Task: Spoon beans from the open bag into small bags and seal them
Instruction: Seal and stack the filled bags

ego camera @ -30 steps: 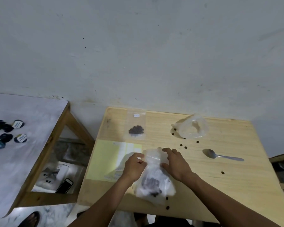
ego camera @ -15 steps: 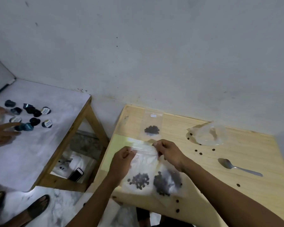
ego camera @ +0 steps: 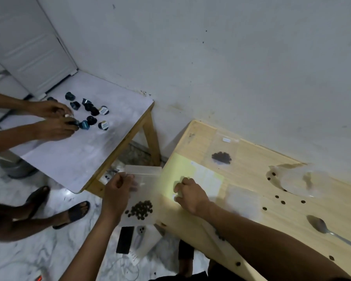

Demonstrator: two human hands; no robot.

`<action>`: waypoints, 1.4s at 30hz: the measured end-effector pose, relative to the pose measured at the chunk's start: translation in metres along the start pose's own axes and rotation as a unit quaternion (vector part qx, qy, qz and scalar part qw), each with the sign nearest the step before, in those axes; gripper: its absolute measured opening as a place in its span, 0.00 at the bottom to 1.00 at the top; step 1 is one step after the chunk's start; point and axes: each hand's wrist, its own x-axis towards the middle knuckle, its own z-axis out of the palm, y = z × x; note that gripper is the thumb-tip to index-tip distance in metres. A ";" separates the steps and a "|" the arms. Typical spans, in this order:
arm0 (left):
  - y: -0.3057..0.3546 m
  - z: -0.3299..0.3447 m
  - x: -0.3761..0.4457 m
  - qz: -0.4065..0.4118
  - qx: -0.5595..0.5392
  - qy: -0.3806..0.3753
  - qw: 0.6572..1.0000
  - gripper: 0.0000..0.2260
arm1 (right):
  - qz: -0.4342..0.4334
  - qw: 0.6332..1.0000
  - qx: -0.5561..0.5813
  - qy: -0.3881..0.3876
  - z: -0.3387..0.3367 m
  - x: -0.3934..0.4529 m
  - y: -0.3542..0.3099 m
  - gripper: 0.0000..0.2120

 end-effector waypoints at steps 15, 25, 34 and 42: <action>0.044 0.042 -0.001 0.061 0.010 -0.059 0.996 0.08 | 0.067 0.917 0.359 0.160 -0.072 -0.013 0.014 0.04; 0.112 0.124 -0.004 0.144 -0.037 -0.154 0.977 0.05 | 0.062 0.843 0.468 0.260 -0.168 -0.047 0.011 0.03; 0.133 0.148 -0.012 0.198 0.001 -0.148 0.969 0.05 | 0.089 0.852 0.418 0.301 -0.181 -0.054 0.016 0.04; 0.137 0.149 -0.018 0.191 -0.007 -0.161 0.968 0.06 | 0.096 0.846 0.421 0.314 -0.181 -0.054 0.015 0.04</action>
